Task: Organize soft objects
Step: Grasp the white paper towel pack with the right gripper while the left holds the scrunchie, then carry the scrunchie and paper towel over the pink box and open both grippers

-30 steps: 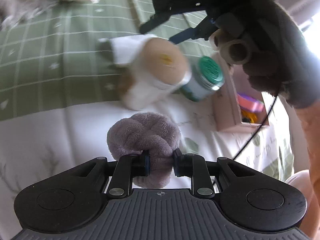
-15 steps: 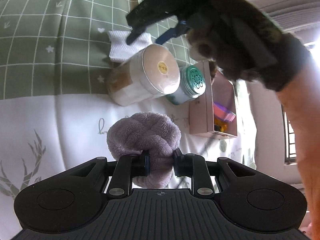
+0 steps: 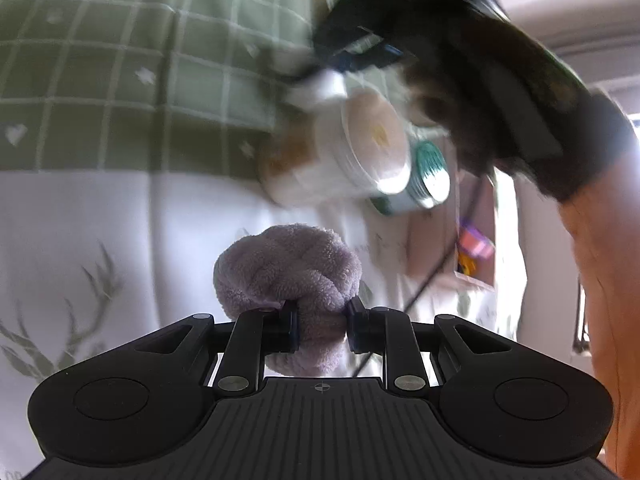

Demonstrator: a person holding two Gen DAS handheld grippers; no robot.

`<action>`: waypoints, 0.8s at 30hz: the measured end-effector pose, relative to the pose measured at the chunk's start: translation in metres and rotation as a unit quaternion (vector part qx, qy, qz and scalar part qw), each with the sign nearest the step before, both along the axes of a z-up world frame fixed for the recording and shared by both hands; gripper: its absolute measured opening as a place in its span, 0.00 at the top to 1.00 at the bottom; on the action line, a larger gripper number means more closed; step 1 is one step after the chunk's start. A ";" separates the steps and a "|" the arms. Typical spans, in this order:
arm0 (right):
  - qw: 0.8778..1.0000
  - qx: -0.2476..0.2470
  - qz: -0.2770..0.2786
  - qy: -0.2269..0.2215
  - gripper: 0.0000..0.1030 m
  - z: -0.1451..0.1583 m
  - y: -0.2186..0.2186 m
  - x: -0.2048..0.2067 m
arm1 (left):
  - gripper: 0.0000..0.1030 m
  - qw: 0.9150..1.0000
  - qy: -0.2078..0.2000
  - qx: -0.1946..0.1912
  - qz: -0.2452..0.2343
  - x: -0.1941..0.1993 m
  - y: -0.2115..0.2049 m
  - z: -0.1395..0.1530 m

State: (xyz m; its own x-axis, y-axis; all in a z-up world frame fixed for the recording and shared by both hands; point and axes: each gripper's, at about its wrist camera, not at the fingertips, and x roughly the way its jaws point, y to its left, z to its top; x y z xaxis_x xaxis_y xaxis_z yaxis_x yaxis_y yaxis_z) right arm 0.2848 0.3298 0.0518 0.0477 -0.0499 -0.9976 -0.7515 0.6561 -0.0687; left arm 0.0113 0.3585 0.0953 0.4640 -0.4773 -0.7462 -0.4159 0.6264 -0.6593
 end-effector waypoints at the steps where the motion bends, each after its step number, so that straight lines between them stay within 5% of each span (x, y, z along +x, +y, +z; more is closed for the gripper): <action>1: 1.000 0.005 -0.010 -0.003 0.92 0.007 -0.003 0.003 | 0.76 1.000 -0.004 0.011 0.007 0.000 0.005 0.002; 8: 0.994 0.095 -0.015 -0.044 0.92 0.109 -0.046 0.002 | 0.76 0.989 -0.069 0.117 0.060 0.013 0.040 0.047; 14: 0.974 0.205 -0.007 -0.094 0.92 0.219 -0.121 -0.007 | 0.76 0.963 -0.167 0.212 -0.004 0.079 0.003 0.139; 19: 0.948 0.276 -0.046 -0.150 0.92 0.285 -0.228 -0.006 | 0.75 0.944 -0.241 0.204 -0.099 0.142 -0.077 0.176; 24: 0.924 0.313 -0.114 -0.187 0.92 0.286 -0.336 0.004 | 0.65 0.938 -0.245 0.157 -0.191 0.200 -0.180 0.135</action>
